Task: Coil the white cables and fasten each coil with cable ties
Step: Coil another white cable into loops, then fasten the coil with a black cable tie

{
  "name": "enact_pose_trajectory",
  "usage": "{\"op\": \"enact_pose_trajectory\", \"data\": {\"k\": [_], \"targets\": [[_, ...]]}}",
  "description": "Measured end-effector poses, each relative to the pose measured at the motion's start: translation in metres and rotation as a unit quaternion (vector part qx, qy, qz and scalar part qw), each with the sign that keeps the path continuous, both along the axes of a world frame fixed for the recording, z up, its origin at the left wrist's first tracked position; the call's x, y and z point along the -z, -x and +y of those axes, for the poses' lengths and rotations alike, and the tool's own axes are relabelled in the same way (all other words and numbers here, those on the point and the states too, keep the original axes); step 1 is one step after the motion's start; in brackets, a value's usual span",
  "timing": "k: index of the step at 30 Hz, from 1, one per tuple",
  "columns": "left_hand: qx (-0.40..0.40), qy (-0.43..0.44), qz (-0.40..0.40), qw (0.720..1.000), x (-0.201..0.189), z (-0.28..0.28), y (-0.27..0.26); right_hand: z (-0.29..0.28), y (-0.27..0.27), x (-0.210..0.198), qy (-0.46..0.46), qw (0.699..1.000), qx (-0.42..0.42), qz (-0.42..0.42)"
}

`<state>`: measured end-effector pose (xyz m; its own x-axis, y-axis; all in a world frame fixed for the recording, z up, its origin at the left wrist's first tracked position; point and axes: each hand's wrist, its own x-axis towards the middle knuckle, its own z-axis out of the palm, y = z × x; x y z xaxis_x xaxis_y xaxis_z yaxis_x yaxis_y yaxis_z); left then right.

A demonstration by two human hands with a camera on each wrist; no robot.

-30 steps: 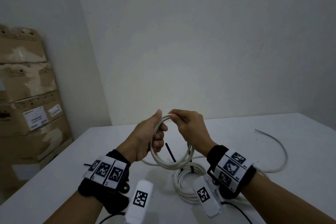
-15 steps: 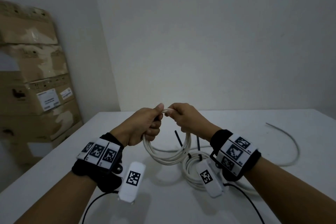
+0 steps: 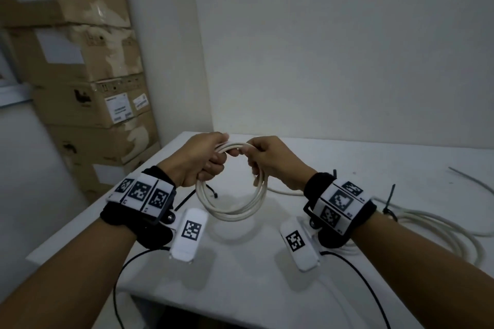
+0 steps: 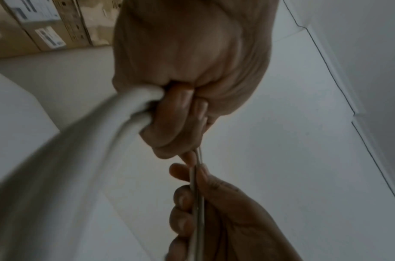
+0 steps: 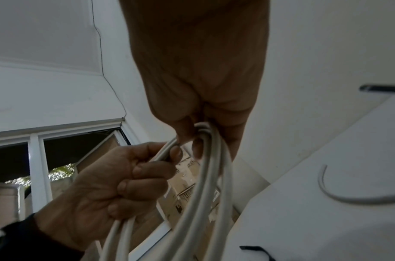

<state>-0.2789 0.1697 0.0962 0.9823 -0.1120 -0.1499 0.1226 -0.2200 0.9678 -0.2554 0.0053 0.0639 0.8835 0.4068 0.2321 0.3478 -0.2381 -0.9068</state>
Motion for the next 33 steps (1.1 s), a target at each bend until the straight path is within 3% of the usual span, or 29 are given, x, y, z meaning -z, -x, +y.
{"op": "enact_pose_trajectory", "data": {"k": [3, 6, 8, 10, 14, 19, 22, 24, 28, 30, 33], "targets": [[-0.023, -0.031, -0.009, 0.999, -0.004, 0.023, 0.004, 0.014, -0.004, 0.003, -0.066, 0.992, -0.028, 0.108], [-0.045, -0.056, -0.019, 0.997, -0.006, 0.046, 0.007, 0.029, -0.022, 0.012, -0.115, 0.977, 0.014, 0.180], [-0.054, -0.058, -0.025, 0.997, -0.005, 0.059, 0.009, 0.044, -0.036, 0.025, -0.040, 0.984, 0.050, 0.167], [-0.057, -0.053, -0.029, 0.997, -0.003, 0.070, 0.009, 0.060, -0.047, 0.041, 0.104, 0.984, 0.039, 0.139], [-0.060, -0.028, -0.031, 0.997, 0.003, 0.087, 0.010, 0.093, -0.059, 0.059, 0.308, 0.942, -0.003, 0.133], [-0.074, 0.032, -0.037, 0.996, 0.003, 0.095, 0.008, 0.121, -0.074, 0.075, 0.441, 0.897, 0.014, 0.033], [-0.072, 0.062, -0.035, 0.995, 0.002, 0.095, 0.006, 0.121, -0.076, 0.073, 0.457, 0.888, 0.032, 0.024], [-0.072, 0.080, -0.038, 0.993, 0.002, 0.094, 0.003, 0.107, -0.075, 0.063, 0.409, 0.910, 0.057, 0.045], [-0.076, 0.095, -0.049, 0.991, 0.002, 0.080, -0.001, 0.060, -0.066, 0.036, 0.156, 0.974, 0.141, 0.084], [-0.079, 0.099, -0.055, 0.990, 0.001, 0.070, -0.004, 0.031, -0.054, 0.020, 0.012, 0.984, 0.173, 0.044], [-0.074, 0.111, -0.066, 0.989, -0.004, 0.047, -0.010, -0.007, -0.022, -0.003, -0.197, 0.966, 0.166, -0.014]]}}
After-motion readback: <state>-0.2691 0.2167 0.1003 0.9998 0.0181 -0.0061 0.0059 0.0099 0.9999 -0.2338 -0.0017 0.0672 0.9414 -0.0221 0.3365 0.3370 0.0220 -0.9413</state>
